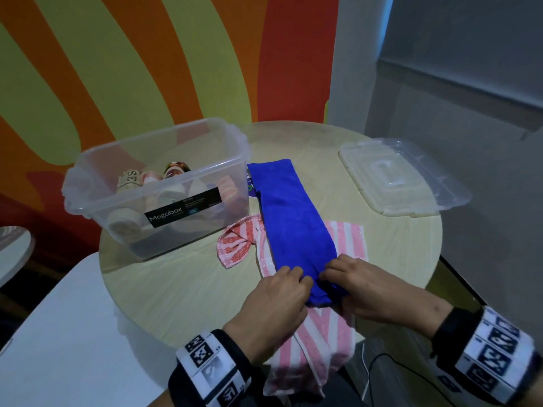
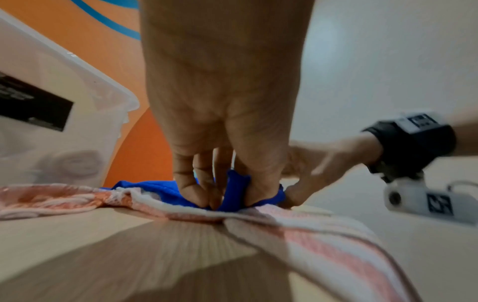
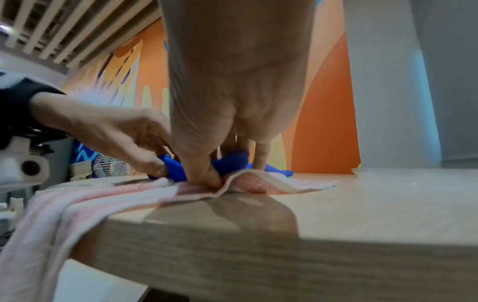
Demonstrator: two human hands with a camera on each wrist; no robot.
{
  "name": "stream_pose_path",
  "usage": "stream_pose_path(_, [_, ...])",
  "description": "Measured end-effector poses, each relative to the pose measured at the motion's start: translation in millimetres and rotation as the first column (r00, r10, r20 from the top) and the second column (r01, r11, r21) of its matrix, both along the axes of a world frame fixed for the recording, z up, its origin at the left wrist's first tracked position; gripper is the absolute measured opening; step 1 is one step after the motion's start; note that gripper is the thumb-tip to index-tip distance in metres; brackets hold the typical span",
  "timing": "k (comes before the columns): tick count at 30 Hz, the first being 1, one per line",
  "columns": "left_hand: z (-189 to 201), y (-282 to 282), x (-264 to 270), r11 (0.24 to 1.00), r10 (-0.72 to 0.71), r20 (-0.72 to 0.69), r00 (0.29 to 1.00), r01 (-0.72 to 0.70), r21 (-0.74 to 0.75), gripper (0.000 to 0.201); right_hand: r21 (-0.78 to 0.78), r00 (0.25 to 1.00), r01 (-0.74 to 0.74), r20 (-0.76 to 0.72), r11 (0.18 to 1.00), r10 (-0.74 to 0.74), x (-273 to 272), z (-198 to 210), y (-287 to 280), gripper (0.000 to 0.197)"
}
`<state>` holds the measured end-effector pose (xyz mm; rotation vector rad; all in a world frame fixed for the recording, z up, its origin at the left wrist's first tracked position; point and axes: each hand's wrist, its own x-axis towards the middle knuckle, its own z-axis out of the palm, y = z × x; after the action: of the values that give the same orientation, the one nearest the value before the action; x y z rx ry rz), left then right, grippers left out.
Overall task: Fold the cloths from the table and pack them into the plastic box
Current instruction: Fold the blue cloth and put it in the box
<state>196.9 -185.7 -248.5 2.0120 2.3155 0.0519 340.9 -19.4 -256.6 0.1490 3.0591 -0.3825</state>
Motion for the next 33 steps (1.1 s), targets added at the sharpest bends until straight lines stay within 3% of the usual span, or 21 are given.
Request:
stream_pose_path(3, [1,1,-16,0.999,0.021,0.205,0.979,-0.026,0.025,0.021,-0.100,0.996,0.055,-0.061,0.993,-0.062,-4,7,5,0.036])
stream_pose_path(7, [7,2,-40,0.991,-0.061,0.507,0.860,-0.008,0.133,0.024,-0.382,0.987,0.135,-0.026,0.914,-0.156,-5,27,20,0.028])
stream_pose_path(13, [6,4,-54,0.987,-0.002,0.676,0.737,-0.106,0.118,0.029,-0.612,0.970,0.225,0.067,0.759,-0.233,-8,31,30,0.013])
stream_pose_path(20, [-13,1,-54,0.965,0.169,0.683,0.711,-0.259,0.031,0.007,-0.721,0.947,0.275,0.090,0.636,-0.308,-12,8,30,0.012])
stream_pose_path(24, [-7,5,-53,0.965,0.199,0.579,0.791,-0.260,0.023,0.006,-0.720,0.926,0.323,0.107,0.614,-0.362,-18,5,28,0.010])
stream_pose_path(27, [0,8,-42,0.973,0.124,0.373,0.920,-0.187,0.138,0.008,-0.614,0.930,0.334,0.092,0.715,-0.355,-23,4,27,0.014])
stream_pose_path(29, [1,8,-35,0.980,0.024,0.305,0.952,-0.082,0.179,0.015,-0.507,0.938,0.326,0.066,0.798,-0.341,-26,2,28,0.018])
stream_pose_path(31, [-4,10,-30,0.995,-0.022,0.209,0.978,0.001,0.101,0.032,-0.403,0.945,0.310,0.035,0.861,-0.324,-28,3,28,0.015])
stream_pose_path(33, [-10,13,-32,0.997,-0.013,0.147,0.989,0.001,0.083,0.029,-0.300,0.958,0.246,-0.071,0.921,-0.279,-30,9,24,0.009])
